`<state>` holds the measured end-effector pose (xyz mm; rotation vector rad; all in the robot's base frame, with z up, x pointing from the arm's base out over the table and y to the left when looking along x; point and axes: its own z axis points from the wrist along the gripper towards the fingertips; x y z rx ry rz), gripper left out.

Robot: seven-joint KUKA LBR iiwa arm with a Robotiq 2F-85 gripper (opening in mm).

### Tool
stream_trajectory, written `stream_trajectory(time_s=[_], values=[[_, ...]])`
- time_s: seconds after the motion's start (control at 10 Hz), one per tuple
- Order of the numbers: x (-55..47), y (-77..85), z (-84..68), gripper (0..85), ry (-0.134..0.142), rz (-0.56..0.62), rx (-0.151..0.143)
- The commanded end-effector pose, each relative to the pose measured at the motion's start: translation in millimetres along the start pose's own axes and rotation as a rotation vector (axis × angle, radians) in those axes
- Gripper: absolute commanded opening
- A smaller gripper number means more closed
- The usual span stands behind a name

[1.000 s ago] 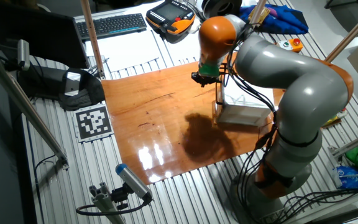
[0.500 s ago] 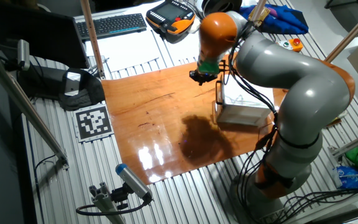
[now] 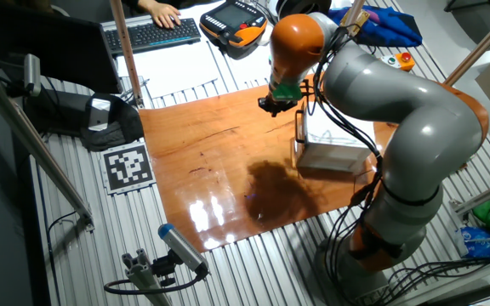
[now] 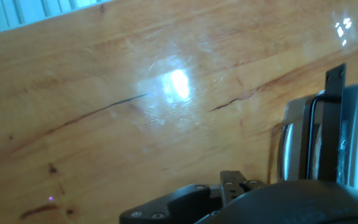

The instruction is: Put things in the drawer

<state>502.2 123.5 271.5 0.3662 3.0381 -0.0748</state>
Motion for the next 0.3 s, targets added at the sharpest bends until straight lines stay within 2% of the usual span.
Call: stream_trajectory(time_s=[0.0,0.2], values=[[0.4,-0.6,-0.8,0.0,-0.002,-0.003,0.001],[1.8,-1.3,-1.9,0.0,-0.002,-0.005,0.001]])
